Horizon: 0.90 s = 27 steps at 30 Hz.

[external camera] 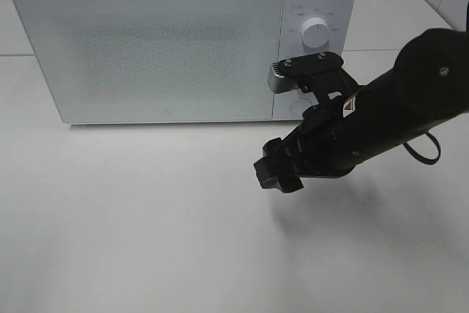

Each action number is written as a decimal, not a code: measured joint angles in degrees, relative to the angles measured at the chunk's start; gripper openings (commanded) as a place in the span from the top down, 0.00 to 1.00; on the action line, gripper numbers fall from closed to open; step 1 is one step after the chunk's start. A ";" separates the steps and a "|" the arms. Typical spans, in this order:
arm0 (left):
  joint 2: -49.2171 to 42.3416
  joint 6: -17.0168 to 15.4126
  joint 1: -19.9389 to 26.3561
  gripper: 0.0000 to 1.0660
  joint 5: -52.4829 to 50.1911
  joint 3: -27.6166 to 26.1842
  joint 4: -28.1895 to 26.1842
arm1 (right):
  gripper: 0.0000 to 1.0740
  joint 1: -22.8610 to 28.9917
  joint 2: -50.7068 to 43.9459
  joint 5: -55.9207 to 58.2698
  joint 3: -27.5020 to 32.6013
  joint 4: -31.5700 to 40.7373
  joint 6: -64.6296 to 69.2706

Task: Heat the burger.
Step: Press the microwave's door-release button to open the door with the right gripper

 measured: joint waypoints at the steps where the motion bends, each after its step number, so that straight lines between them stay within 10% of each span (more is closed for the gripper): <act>1: 0.00 0.00 0.00 0.06 0.00 0.00 0.00 | 0.31 0.00 0.00 0.00 0.00 0.00 0.00; 27: 0.00 0.00 0.00 0.06 0.00 0.00 0.00 | 0.31 0.00 -23.26 31.51 -0.57 -10.94 6.59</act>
